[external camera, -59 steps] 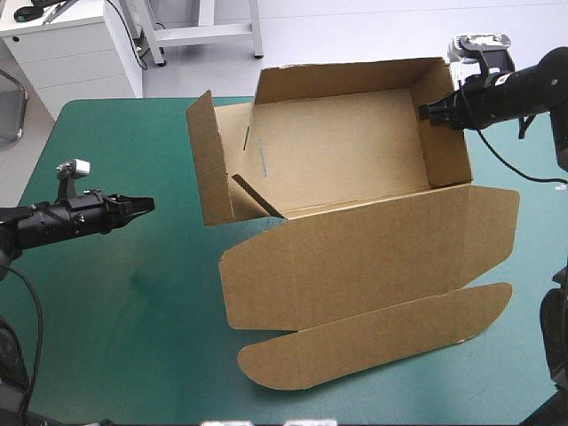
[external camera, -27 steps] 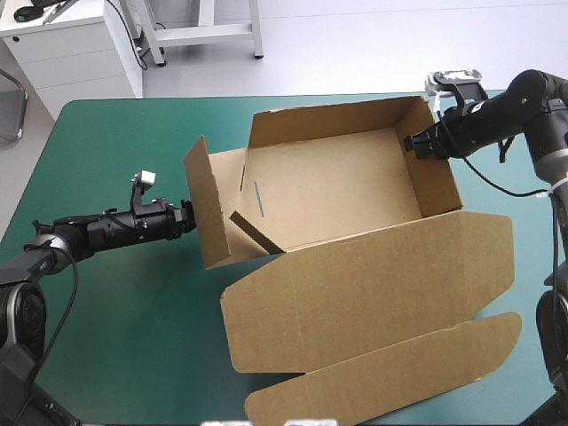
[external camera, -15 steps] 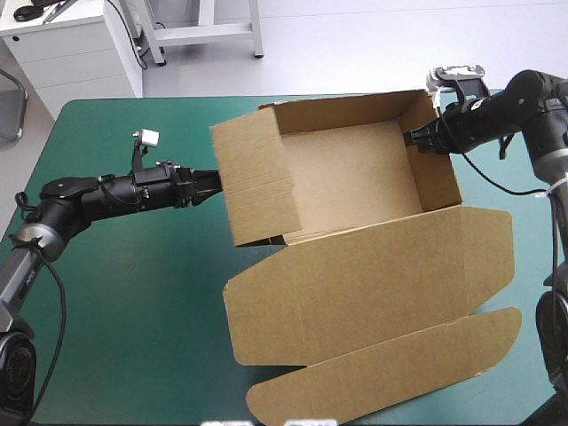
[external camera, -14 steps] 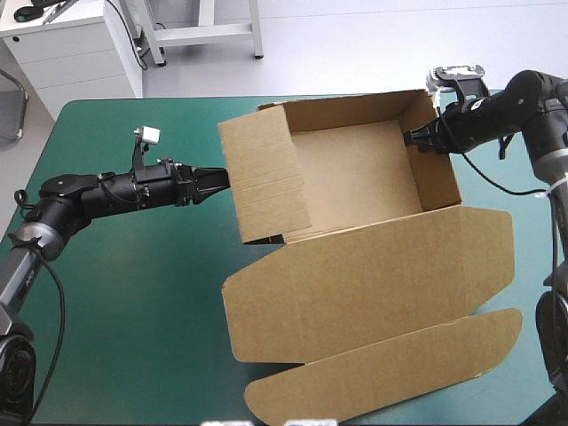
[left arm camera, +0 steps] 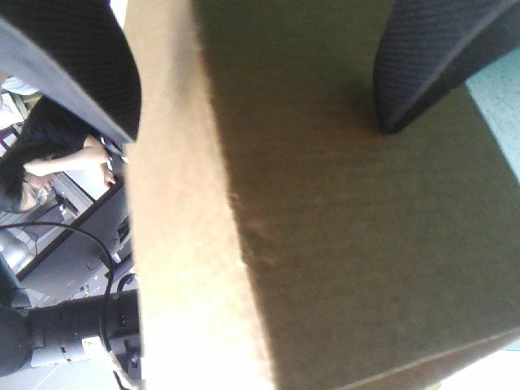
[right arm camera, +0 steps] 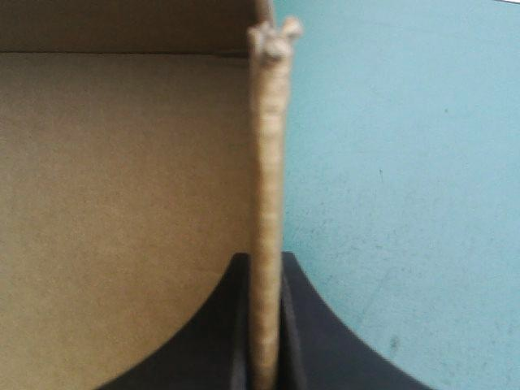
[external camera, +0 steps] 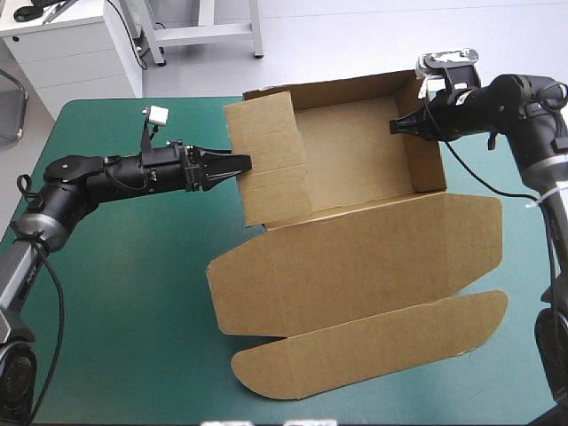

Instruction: Fold the box

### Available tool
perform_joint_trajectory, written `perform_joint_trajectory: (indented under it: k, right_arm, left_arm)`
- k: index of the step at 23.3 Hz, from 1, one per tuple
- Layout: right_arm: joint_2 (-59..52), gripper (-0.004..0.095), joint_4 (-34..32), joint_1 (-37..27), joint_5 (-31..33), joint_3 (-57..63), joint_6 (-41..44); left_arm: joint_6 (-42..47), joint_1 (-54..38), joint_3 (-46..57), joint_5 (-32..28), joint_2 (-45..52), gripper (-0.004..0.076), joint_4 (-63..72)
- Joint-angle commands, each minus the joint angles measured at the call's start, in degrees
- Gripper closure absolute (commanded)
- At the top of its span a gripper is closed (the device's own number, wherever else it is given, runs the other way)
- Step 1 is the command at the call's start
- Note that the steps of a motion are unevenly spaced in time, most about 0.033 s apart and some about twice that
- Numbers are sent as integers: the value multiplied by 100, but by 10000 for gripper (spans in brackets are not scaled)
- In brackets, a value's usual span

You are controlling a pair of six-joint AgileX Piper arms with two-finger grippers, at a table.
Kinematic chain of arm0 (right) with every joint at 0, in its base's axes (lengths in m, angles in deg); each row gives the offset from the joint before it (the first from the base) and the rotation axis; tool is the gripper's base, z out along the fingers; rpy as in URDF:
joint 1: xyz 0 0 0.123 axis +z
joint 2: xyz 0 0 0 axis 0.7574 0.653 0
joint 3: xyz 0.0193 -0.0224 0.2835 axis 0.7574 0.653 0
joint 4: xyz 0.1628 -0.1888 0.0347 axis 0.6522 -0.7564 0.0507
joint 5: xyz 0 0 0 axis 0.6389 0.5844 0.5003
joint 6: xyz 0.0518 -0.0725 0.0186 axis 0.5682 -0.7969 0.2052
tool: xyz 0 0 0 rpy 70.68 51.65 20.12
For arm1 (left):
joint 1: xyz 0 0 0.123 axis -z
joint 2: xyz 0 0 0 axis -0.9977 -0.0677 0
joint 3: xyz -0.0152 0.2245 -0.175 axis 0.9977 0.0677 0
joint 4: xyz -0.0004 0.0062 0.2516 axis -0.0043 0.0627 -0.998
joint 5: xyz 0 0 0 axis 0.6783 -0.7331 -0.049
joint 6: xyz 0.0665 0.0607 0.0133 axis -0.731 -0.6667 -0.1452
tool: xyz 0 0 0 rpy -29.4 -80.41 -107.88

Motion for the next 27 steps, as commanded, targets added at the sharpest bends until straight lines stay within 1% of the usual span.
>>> perform_joint_trajectory:
  k: [1, 6, 10, 13, 14, 15, 16, 17, 18, 19, 21, 22, 24, 27]
  right_arm:
    - [-359, 920, -232, 203, -528, -155, 404]
    - [-460, 920, -228, 386, -734, -155, 566]
    - [-523, 921, -355, 554, -891, -155, 676]
    - [-537, 920, -568, 671, -940, -155, 845]
    - [-537, 920, -695, 743, -940, -155, 912]
    - [-537, 920, -765, 769, -940, -155, 982]
    - [-537, 920, -817, 773, -983, -155, 1093]
    - [-537, 920, -817, 773, -1020, -155, 1093]
    - [-537, 920, -817, 773, -1081, -155, 1172]
    - [-537, 920, -817, 773, -1108, -155, 1197]
    - [-537, 920, -817, 773, -1190, -155, 1365]
    - [-537, 920, -817, 773, -1204, -155, 1395]
    - [-537, 920, -777, 773, -1274, -155, 1446]
    - [-590, 921, -648, 773, -1365, -155, 1504]
  left_arm:
    - [40, 31, -197, 613, 240, 162, 548]
    - [125, 31, -197, 613, 240, 163, 426]
    - [224, 31, -322, 580, 240, 163, 139]
    - [676, 137, -583, 241, 240, 181, -404]
    - [1009, 253, -846, -84, 240, 199, -983]
    - [1170, 335, -990, -272, 240, 202, -1263]
    - [1600, 528, -1268, -680, 240, 205, -1817]
    - [1883, 665, -1431, -946, 240, 205, -2175]
    - [2513, 976, -1740, -1316, 240, 205, -2963]
    - [2868, 1150, -1898, -1534, 240, 205, -3457]
    - [4345, 1812, -2413, -2194, 240, 225, -5502]
    - [4566, 1934, -2510, -2279, 240, 231, -5817]
    - [5377, 2291, -2657, -2463, 218, 250, -6624]
    - [6372, 2581, -2666, -2598, 173, 250, -7529]
